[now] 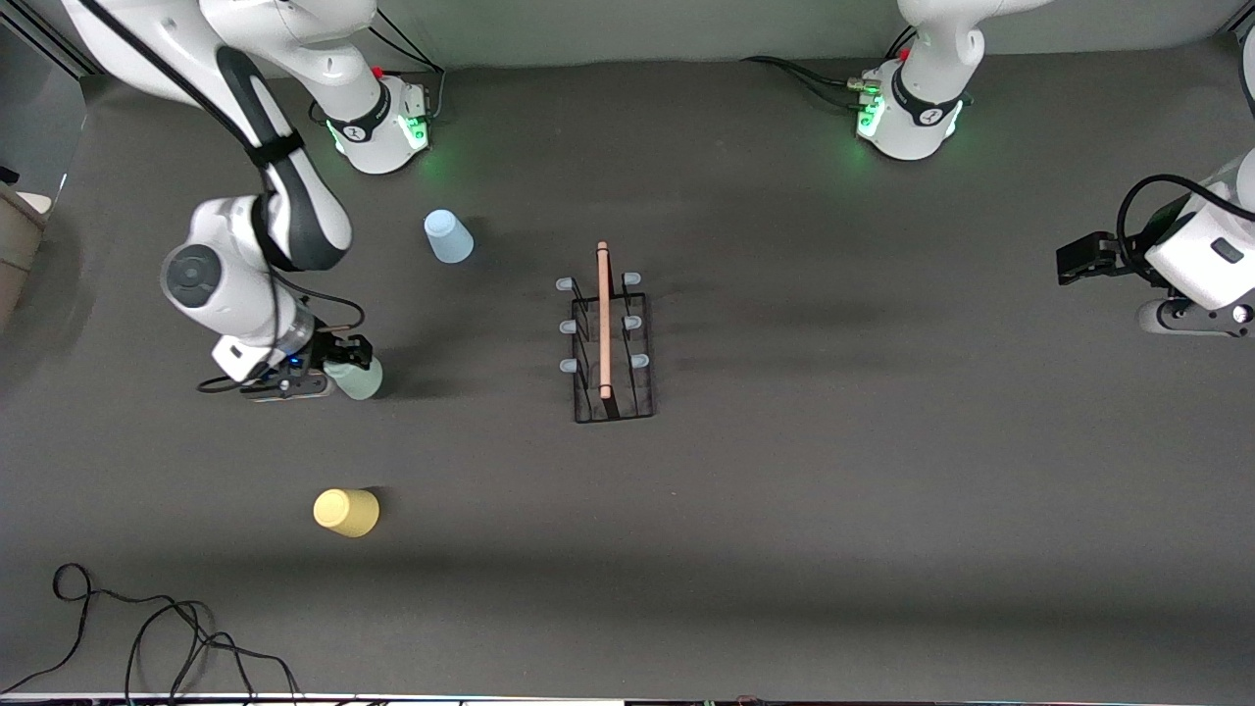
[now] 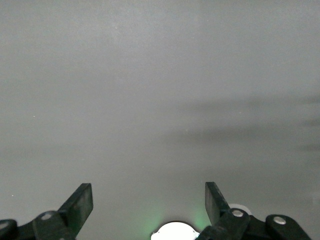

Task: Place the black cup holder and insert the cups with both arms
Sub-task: 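Release the rack and withdraw the left gripper while the right gripper grasps the green cup, then carry the green cup with the right gripper into a rack slot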

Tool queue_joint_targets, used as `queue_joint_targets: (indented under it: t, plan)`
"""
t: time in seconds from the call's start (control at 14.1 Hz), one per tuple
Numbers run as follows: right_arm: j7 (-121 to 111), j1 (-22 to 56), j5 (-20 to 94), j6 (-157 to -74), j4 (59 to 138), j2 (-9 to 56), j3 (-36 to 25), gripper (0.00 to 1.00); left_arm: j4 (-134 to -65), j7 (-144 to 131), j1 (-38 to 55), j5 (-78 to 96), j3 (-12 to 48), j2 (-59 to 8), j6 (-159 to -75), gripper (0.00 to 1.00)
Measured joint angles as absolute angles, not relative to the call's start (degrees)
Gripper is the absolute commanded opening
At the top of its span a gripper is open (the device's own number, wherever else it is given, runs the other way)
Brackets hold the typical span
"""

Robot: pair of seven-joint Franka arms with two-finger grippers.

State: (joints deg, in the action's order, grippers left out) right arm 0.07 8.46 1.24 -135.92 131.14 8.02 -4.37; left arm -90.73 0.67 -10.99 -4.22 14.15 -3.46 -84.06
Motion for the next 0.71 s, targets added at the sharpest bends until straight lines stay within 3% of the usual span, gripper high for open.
queue_joint_targets:
  t: [0.35,0.57,0.71]
  plan:
    - [6.21,12.07,1.8,-110.0,116.34,0.07,-4.0,0.28,-90.93,0.68,-10.95,-4.08,14.17,-3.45,-84.06,0.99]
    - [21.9,22.58,2.41,-106.99,113.96,0.19,-3.61,0.28,-90.95,1.19,-9.12,-3.63,13.03,-3.38,-84.06,0.99]
    - [33.18,30.86,3.84,-107.21,113.64,0.59,-3.34,0.28,-90.95,1.2,-3.57,-3.59,8.06,-3.17,-84.06,0.99]
